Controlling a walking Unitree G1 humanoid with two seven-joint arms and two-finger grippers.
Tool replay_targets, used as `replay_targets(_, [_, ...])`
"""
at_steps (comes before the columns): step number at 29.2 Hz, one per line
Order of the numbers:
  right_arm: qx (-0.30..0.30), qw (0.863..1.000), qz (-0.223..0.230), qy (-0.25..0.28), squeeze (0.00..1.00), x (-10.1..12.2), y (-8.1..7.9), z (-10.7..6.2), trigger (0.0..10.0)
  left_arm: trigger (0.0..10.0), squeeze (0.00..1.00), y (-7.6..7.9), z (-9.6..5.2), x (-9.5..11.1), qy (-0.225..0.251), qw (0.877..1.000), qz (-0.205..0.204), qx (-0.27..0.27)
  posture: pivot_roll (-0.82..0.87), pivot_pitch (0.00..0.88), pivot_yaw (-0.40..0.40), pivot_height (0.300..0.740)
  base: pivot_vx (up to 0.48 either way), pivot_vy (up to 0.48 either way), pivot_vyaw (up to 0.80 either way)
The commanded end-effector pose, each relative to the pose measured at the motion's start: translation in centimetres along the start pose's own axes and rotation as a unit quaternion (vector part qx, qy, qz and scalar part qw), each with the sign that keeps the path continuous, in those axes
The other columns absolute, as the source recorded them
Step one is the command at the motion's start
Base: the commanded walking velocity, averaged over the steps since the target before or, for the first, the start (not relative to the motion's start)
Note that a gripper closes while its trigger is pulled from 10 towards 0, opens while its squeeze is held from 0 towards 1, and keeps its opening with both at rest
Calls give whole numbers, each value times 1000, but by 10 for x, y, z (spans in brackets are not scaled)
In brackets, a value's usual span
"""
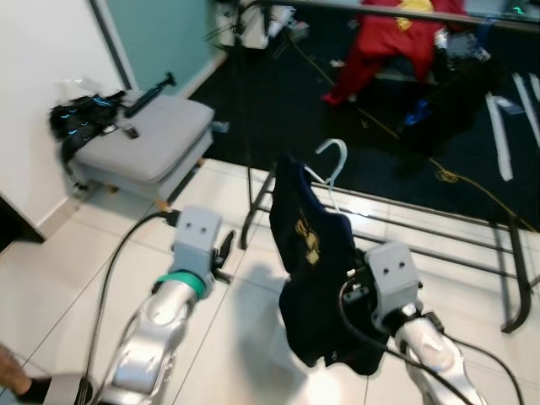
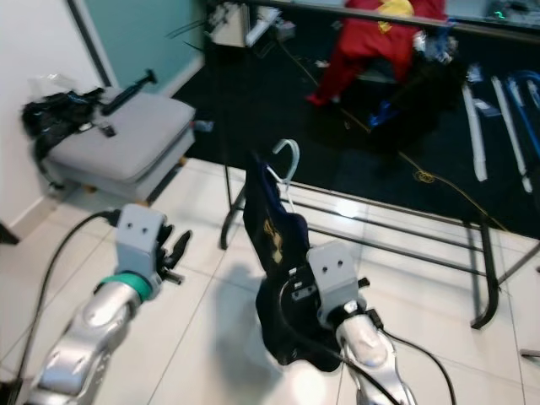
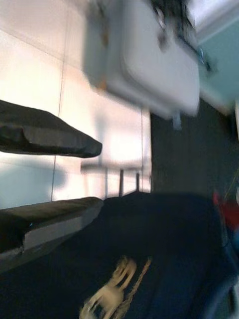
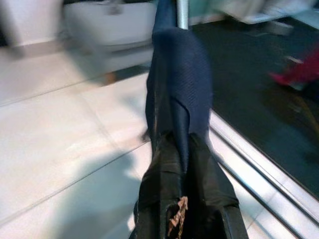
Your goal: Hang hanger
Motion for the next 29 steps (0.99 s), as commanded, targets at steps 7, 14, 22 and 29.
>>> replay_targets(7, [78, 994, -67, -43, 0, 0, 20, -34, 10000, 10000, 0, 2, -1, -4, -5, 1000, 10, -20, -240, 150, 120, 740, 0, 0, 769])
replay_targets(14, [160, 977, -127, -57, 0, 14, 22, -52, 10000, 10000, 0, 1, -3, 9, 33, 990, 74, -115, -270, 170, 133, 740, 0, 0, 769])
replay_targets(22, [162, 969, -184, -21, 0, 45, 33, -39, 10000, 10000, 0, -6, -9, 16, 50, 956, 190, -217, -263, 177, 144, 740, 0, 0, 767])
replay_targets(29, [203, 962, -183, 17, 0, 59, 9, -32, 10000, 10000, 0, 13, -18, 3, 41, 932, 214, -288, -265, 180, 146, 740, 0, 0, 710])
Point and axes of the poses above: a point about 5 cm out from each wrist's last joint towards the gripper, its own z axis pointing out of the wrist towards the gripper, its own x axis along the axis of the wrist's last joint, y = z × x, the point moved 6 cm from there along z, pointing out of the wrist towards the gripper, and after that the axes turned 7 degrees about z, right-handed, at the moved point
